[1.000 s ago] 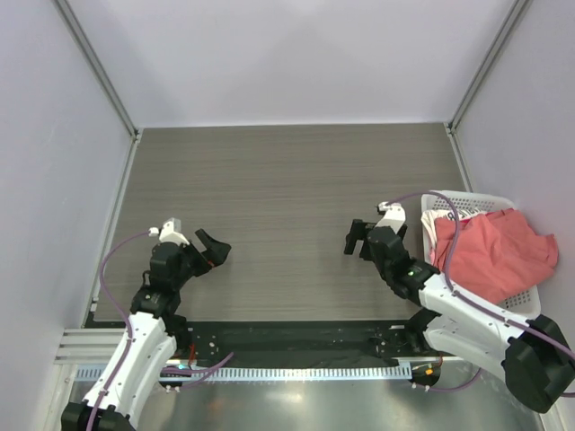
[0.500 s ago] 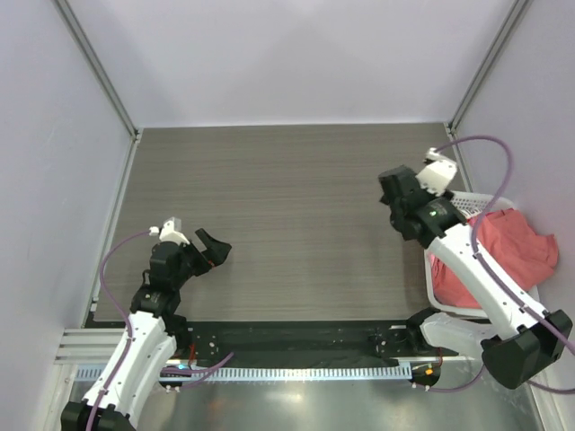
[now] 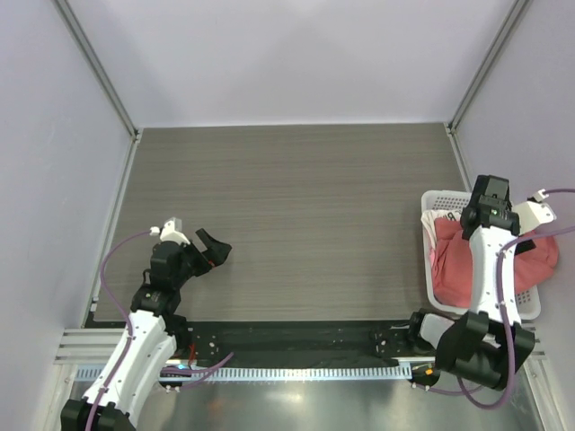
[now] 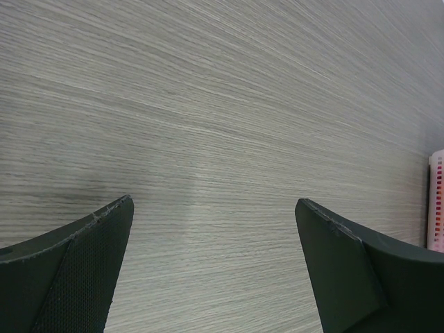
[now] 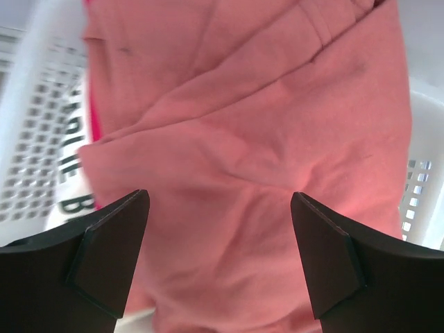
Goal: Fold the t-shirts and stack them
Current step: Grab the tshirt from the pile, then move the tshirt to the center of the board
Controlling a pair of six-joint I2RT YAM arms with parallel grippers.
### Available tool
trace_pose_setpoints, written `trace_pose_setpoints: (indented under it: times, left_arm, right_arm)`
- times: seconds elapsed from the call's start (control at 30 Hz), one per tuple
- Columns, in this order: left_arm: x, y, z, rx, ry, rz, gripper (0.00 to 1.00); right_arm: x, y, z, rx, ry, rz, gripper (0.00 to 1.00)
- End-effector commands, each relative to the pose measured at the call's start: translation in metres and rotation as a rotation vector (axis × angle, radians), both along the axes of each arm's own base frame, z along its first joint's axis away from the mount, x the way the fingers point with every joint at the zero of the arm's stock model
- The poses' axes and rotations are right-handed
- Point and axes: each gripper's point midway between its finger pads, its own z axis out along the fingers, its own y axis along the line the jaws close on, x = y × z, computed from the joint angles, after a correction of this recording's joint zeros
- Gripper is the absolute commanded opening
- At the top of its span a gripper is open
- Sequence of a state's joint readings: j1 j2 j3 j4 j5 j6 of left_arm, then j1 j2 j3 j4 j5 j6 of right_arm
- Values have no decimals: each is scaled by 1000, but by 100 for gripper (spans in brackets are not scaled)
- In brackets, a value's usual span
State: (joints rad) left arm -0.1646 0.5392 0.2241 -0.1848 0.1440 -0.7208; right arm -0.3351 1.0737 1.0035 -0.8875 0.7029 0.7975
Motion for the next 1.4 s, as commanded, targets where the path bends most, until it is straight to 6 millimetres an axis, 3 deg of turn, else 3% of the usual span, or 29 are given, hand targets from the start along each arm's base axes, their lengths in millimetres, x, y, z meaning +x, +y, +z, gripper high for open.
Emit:
trace_pose_setpoints:
  times: [0.0,0.07,0.1,0.13,0.23,0.4,0.53,0.57,0.6,0.67,0.7,0.77,0.8,0.83,0.87,0.9,0.93,0.97,1.0,1.07,1.1,1.13,1.2,1.23,1.33,1.37]
  left_arm:
    - [6,-5,23,-4,-63,-35,100]
    - [7,-6,22,-3,-62,-36,100]
    - [7,-6,23,-4,-63,-36,100]
    - [7,-5,22,-3,-59,-34,100]
    - [6,-6,21,-3,-57,-36,100]
    - [7,-5,21,-1,-57,-31,100]
    - [7,-5,21,-1,-54,-33,100]
    - [7,-5,20,-2,-52,-31,100]
    - [8,-5,21,-2,-54,-32,100]
    - [8,-5,21,-2,-54,-32,100]
    - [7,-5,21,-2,-54,-32,100]
    - [8,-5,21,-3,-57,-31,99]
    - [8,-5,21,-3,-57,-32,100]
    - [8,-5,21,-3,-57,-32,100]
    - [8,-5,21,-3,-58,-32,100]
    - [8,-5,20,-2,-57,-31,100]
    - [8,-5,20,-2,-57,-31,100]
    - [8,-4,21,-3,-58,-27,100]
    - [8,-5,21,-3,-61,-29,100]
    - [9,-4,21,-3,-61,-22,100]
    - [9,-4,20,-2,-59,-21,100]
    - [9,-4,21,-3,-62,-20,100]
    - [10,-3,21,-3,-62,-17,100]
    - [10,-3,21,-3,-63,-15,100]
    - [10,-3,21,-2,-62,-10,100]
    - [10,-2,21,-1,-63,-8,100]
  right_arm:
    - [16,-8,-24,58,-29,-29,89]
    - [21,-11,-32,70,-22,-41,80]
    - [24,-12,-34,76,-15,-38,71]
    - [26,-13,-32,70,-22,-39,42]
    - [23,-18,-7,10,-80,-47,1]
    - [25,-10,61,-73,-242,40,1]
    - [39,25,113,-55,-389,206,1]
    - [46,42,125,-51,-415,274,1]
    - [51,52,151,-63,-470,319,1]
    - [64,80,170,-47,-480,426,1]
    - [65,88,204,-60,-547,461,1]
    - [76,113,231,-32,-584,598,1]
    - [84,126,264,-34,-648,668,1]
    - [91,138,281,-19,-689,736,1]
    - [87,159,320,0,-787,852,1]
    - [104,185,325,55,-791,963,1]
    - [107,202,342,79,-836,1049,1]
    - [97,223,377,96,-927,1152,1]
    - [104,269,378,198,-926,1334,1]
    - [83,311,414,224,-1020,1508,1]
    - [80,325,419,209,-1025,1548,1]
    - [69,365,414,266,-1003,1650,1]
    - [63,386,414,246,-998,1695,1]
    - [55,413,405,280,-968,1754,1]
    - [60,447,367,240,-837,1818,1]
    - [56,471,346,250,-765,1880,1]
